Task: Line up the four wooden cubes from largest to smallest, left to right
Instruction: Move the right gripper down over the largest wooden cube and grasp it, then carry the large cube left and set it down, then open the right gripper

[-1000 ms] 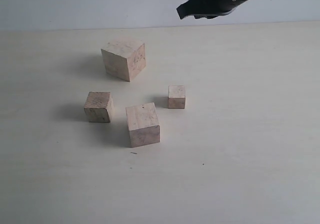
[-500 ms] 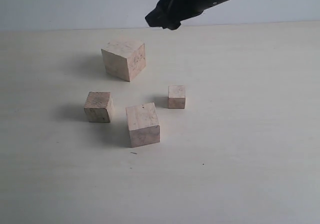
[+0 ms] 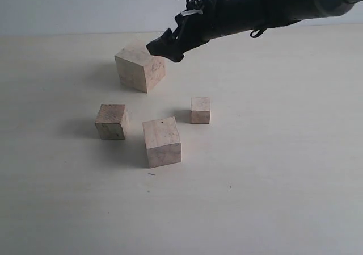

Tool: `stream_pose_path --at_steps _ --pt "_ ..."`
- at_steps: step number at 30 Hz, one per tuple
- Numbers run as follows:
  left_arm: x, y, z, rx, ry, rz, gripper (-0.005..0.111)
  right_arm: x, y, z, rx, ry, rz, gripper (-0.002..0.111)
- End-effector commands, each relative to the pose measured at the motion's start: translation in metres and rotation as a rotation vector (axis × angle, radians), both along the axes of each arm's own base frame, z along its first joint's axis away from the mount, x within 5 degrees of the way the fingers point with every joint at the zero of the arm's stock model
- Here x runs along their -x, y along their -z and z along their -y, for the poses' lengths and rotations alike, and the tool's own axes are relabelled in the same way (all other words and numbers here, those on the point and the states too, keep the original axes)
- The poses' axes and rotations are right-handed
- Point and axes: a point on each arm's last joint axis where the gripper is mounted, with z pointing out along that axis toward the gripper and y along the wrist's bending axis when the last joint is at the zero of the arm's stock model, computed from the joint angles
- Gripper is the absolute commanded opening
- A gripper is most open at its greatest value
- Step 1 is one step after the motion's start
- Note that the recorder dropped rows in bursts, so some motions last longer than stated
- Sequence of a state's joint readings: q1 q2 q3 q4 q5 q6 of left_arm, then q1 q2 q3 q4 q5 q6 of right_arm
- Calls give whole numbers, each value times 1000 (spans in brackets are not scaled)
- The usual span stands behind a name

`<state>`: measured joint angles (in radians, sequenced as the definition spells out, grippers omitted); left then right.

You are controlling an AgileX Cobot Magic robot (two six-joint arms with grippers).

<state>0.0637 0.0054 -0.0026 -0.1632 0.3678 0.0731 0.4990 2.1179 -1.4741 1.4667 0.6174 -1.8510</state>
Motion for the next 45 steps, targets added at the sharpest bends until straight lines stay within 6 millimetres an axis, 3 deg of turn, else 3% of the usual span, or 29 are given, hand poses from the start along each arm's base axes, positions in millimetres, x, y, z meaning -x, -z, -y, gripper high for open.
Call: stream_pose_path --at_steps 1,9,15,19,26,36,41,43,45 --pt "0 0 0 5 4 10 0 -7 7 -13 -8 -62 55 103" --pt "0 0 0 5 4 10 0 -30 26 -27 -58 -24 2 103" --pt "0 0 0 5 4 10 0 -26 38 -57 -44 -29 21 103" --pt "0 0 0 5 4 10 0 -29 42 -65 4 52 64 103" --pt "0 0 0 5 4 10 0 -33 43 -65 31 104 91 103" --pt "0 0 0 5 4 10 0 -32 73 -65 40 122 -10 103" --pt "0 0 0 5 4 10 0 -31 78 -66 40 110 -27 102" --pt "0 0 0 5 4 10 0 -31 78 -66 40 110 -27 97" --pt "0 0 0 5 4 10 0 -31 78 -66 36 115 -35 82"
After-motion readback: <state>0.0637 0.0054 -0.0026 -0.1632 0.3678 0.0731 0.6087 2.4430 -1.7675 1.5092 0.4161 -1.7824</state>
